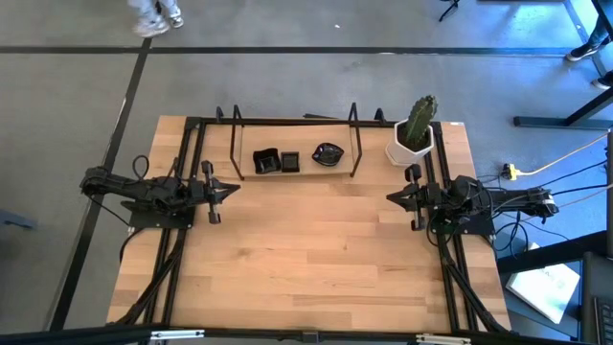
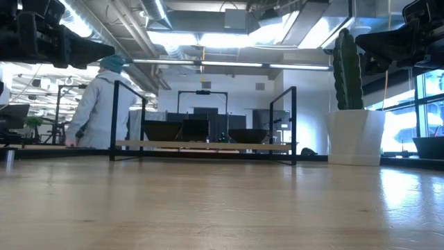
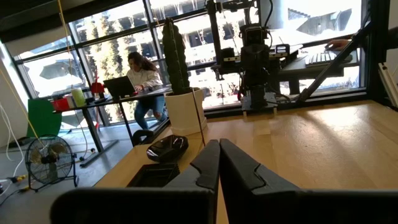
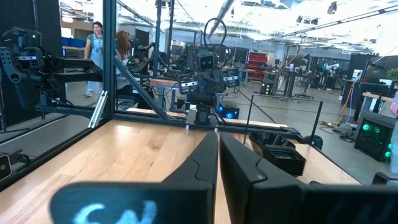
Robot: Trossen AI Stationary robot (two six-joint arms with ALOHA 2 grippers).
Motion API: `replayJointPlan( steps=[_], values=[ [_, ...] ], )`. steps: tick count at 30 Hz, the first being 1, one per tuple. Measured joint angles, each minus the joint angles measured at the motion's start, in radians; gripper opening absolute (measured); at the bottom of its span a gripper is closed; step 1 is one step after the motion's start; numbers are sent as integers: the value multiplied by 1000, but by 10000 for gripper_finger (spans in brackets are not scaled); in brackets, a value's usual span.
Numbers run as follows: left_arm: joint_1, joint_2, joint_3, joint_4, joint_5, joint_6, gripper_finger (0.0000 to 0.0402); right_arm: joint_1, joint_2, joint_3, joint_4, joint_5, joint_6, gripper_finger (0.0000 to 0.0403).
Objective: Pick & Place Mini shaped plates
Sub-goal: Return to Home Position
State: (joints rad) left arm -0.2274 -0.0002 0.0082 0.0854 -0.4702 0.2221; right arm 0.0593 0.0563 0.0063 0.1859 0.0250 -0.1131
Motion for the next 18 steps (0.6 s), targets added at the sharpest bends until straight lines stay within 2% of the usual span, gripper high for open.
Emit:
replayJointPlan(
  steps=[18],
  values=[
    [0,0,0,0,0,0,6,0,0,0,0,0,0,19]
  ],
)
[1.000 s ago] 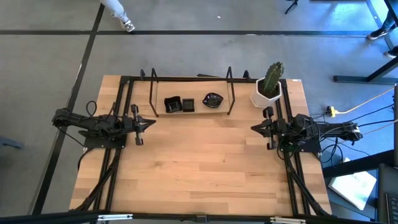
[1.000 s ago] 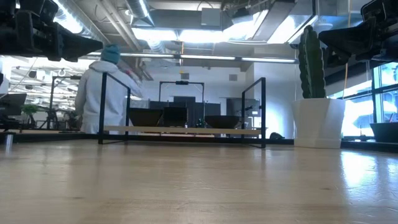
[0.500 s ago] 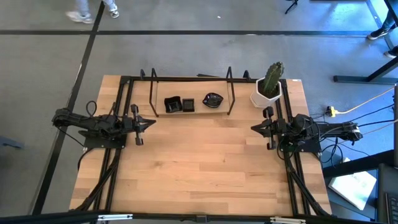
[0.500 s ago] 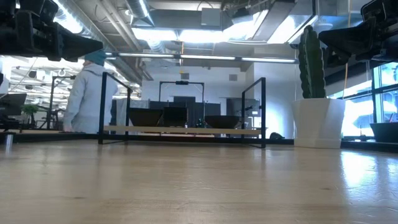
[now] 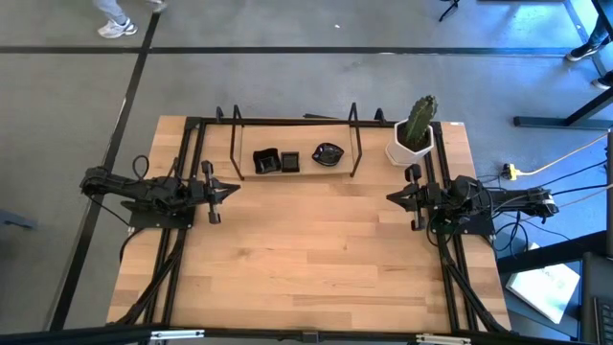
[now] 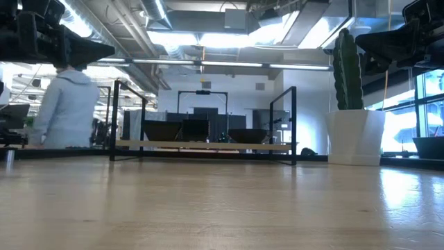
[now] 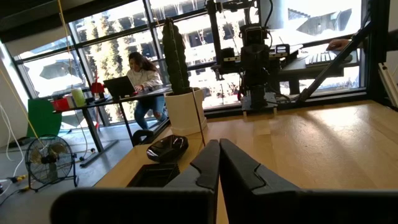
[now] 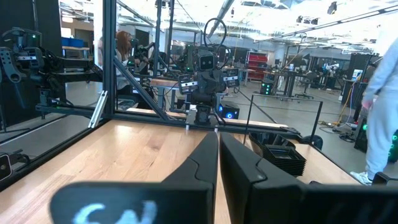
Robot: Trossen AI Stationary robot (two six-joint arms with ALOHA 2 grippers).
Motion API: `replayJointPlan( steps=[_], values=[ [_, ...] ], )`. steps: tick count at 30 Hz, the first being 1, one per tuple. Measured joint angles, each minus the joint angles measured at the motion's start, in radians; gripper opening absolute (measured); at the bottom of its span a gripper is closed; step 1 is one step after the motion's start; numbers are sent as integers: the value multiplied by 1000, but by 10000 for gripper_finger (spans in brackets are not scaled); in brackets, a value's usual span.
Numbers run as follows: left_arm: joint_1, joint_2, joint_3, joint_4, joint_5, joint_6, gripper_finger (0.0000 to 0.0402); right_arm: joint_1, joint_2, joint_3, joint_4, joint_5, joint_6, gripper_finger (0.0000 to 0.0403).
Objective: Pick & Place Mini shaped plates
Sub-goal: Return to Home Position
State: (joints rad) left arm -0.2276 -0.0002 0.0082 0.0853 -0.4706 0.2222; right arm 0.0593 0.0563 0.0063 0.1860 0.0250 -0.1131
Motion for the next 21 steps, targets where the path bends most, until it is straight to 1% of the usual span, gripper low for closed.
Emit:
replayJointPlan(
  steps=[21],
  values=[
    [0,0,0,0,0,0,8,0,0,0,0,0,0,19]
  ],
)
